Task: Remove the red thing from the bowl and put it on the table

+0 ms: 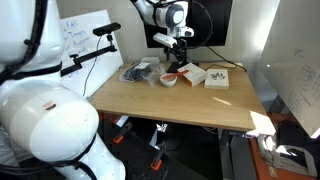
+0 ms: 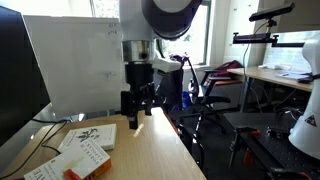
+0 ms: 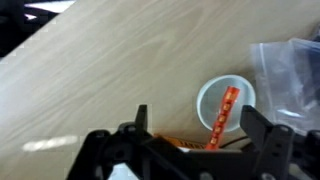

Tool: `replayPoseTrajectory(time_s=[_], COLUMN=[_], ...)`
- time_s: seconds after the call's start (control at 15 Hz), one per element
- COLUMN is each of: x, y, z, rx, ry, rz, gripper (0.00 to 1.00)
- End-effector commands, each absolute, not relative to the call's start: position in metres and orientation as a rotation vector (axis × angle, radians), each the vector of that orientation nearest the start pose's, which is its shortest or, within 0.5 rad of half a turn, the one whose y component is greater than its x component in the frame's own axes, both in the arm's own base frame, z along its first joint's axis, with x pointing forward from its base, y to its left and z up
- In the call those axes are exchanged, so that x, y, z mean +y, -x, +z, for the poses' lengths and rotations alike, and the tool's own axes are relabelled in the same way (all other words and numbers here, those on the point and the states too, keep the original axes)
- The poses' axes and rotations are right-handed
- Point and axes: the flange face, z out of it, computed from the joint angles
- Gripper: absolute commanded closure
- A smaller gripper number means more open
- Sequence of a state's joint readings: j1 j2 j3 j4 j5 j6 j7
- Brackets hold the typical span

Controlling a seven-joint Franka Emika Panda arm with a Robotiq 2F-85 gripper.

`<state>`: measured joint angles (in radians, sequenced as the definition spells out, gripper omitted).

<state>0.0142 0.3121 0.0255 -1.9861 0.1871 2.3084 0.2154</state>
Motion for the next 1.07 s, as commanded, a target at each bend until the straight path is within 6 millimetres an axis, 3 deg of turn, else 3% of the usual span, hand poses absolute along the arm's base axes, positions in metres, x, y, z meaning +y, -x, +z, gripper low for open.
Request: replayPoseTrajectory(time_s=[0.0, 0.2, 0.4, 0.53, 0.73, 0.8, 1.0], x=[0.066, 0.102, 0.125, 0.130, 0.129, 0.130, 0.131], y=[-0.656, -0.690, -0.710, -0.721, -0.735, -0.737, -0.743], z=[0.286, 0.257, 0.223, 0.203, 0.182, 0.176, 0.165], rx=[0.461, 0.476, 0.479, 0.505, 0.543, 0.560, 0.558], ry=[2.954, 2.962, 2.963, 2.972, 2.968, 2.968, 2.943], rz=[0.035, 0.072, 0.135, 0.172, 0.233, 0.250, 0.312], gripper=[0.00, 0.00, 0.00, 0.00, 0.19, 0.16, 0.26])
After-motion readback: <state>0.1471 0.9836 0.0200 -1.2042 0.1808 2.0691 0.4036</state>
